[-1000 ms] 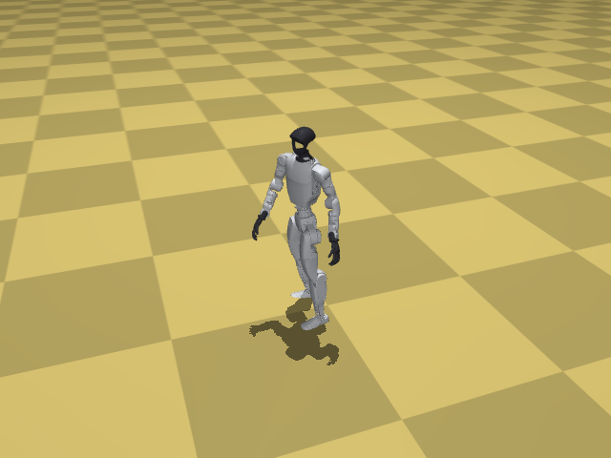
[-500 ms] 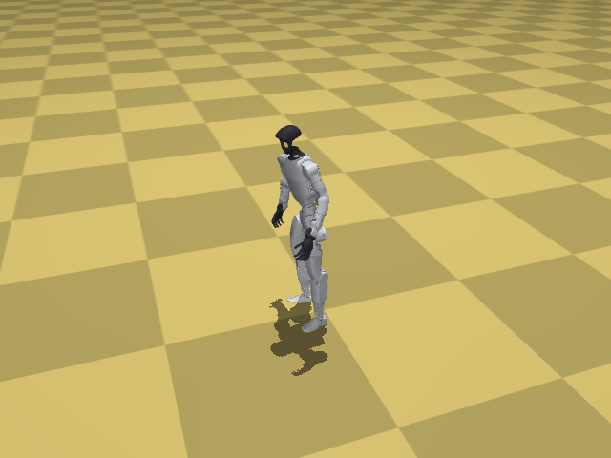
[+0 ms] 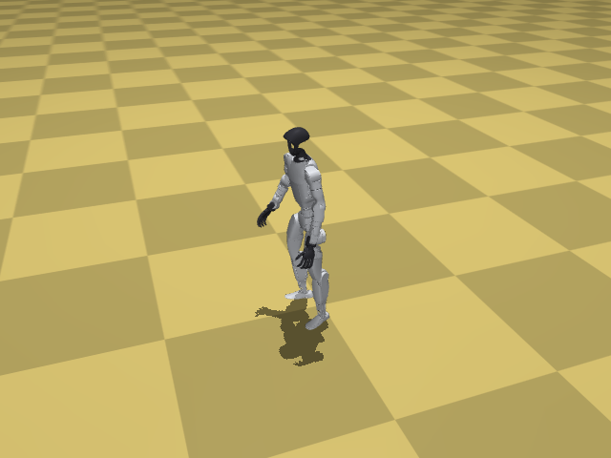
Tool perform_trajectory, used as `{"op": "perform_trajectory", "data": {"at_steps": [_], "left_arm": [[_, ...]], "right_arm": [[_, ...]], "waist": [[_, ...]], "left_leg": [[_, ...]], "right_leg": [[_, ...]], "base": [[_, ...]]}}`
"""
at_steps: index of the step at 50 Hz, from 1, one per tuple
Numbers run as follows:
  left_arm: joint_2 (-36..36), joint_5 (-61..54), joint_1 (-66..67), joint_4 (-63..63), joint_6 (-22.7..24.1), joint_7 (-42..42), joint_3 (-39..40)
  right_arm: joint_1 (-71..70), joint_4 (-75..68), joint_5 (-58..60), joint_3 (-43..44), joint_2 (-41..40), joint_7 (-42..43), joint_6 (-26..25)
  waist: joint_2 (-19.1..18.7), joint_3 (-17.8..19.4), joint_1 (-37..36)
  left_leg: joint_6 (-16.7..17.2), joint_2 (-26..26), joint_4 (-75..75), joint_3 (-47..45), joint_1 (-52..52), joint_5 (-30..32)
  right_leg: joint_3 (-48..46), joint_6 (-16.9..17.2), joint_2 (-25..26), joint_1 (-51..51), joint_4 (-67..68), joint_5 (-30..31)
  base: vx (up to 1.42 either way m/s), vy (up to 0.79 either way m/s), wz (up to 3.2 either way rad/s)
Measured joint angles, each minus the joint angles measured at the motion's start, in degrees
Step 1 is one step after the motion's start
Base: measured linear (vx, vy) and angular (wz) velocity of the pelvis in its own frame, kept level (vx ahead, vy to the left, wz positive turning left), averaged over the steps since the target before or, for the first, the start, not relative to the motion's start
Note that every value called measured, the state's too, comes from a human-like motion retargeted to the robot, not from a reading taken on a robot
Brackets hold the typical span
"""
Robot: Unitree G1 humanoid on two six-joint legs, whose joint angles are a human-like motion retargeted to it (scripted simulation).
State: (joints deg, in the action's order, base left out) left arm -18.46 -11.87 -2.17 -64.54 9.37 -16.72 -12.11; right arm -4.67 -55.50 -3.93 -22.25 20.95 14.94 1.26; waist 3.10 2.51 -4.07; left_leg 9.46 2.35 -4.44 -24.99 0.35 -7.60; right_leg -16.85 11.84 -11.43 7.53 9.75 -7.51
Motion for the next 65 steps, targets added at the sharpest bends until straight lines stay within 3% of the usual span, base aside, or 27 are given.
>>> {"op": "perform_trajectory", "data": {"at_steps": [10,15,25,35,45,50,65], "left_arm": [[0.5,-3.4,-0.9,6.8,1.9,-0.1,4.3],[1.2,-6.4,0.9,11.2,3.0,0.6,7.9],[0.4,-8.9,2.3,11.0,2.0,-2.0,8.3],[1.6,-6.2,3.7,6.4,1.7,-0.8,6.7],[0.8,-6.0,6.5,8.7,1.1,1.1,4.7],[-0.3,-5.9,6.8,8.7,1.4,-0.9,5.6],[1.5,-7.0,5.8,13.5,3.7,-0.3,7.0]], "right_arm": [[3.5,-4.4,0.9,1.7,-0.3,-1.4,-1.7],[3.6,-6.3,1.9,2.7,-0.3,-2.3,-2.5],[2.3,-7.0,-0.6,2.6,-0.2,-1.2,-3.2],[1.7,-7.5,-1.2,1.4,-1.1,-3.2,-2.7],[0.5,-7.5,4.2,-2.5,-2.1,-5.0,-3.7],[-1.7,-3.5,4.8,-5.3,-2.1,-3.8,-3.1],[-3.8,7.4,2.6,-4.8,0.6,-3.7,0.0]], "waist": [[2.1,-1.5,-2.3],[2.6,-2.0,-3.8],[5.9,0.4,-8.5],[6.6,-0.2,-8.3],[7.0,0.2,-11.7],[7.4,-0.6,-13.1],[3.3,-4.6,-17.4]], "left_leg": [[-0.9,-1.1,1.9,1.6,0.4,-1.5],[-1.3,-1.2,3.3,0.0,0.3,-1.8],[-8.5,-2.6,9.9,-0.6,-3.0,0.0],[-3.4,-2.7,4.2,-7.7,-5.2,-0.2],[-5.9,-3.8,-0.5,-2.7,-4.3,2.7],[-4.7,-4.1,-0.5,-0.8,-3.8,5.5],[2.2,-2.1,-0.6,8.9,-2.9,18.9]], "right_leg": [[0.7,-1.2,-0.9,-1.5,-0.1,1.5],[2.5,-0.3,-0.9,-1.7,-1.2,1.4],[6.8,3.2,-3.1,-1.0,-3.5,2.8],[1.4,3.2,-3.0,-0.3,-5.9,2.9],[-2.5,0.9,-4.3,-0.4,-0.8,3.3],[-3.4,0.1,-5.2,-1.1,0.0,8.2],[-12.5,-1.1,-4.9,-6.0,-0.1,24.8]], "base": [[0.07,0.00,0.15],[0.05,-0.05,-0.31],[0.02,-0.06,-0.36],[0.04,0.05,0.41],[0.13,0.19,0.46],[0.14,0.11,0.36],[0.08,0.06,0.52]]}}
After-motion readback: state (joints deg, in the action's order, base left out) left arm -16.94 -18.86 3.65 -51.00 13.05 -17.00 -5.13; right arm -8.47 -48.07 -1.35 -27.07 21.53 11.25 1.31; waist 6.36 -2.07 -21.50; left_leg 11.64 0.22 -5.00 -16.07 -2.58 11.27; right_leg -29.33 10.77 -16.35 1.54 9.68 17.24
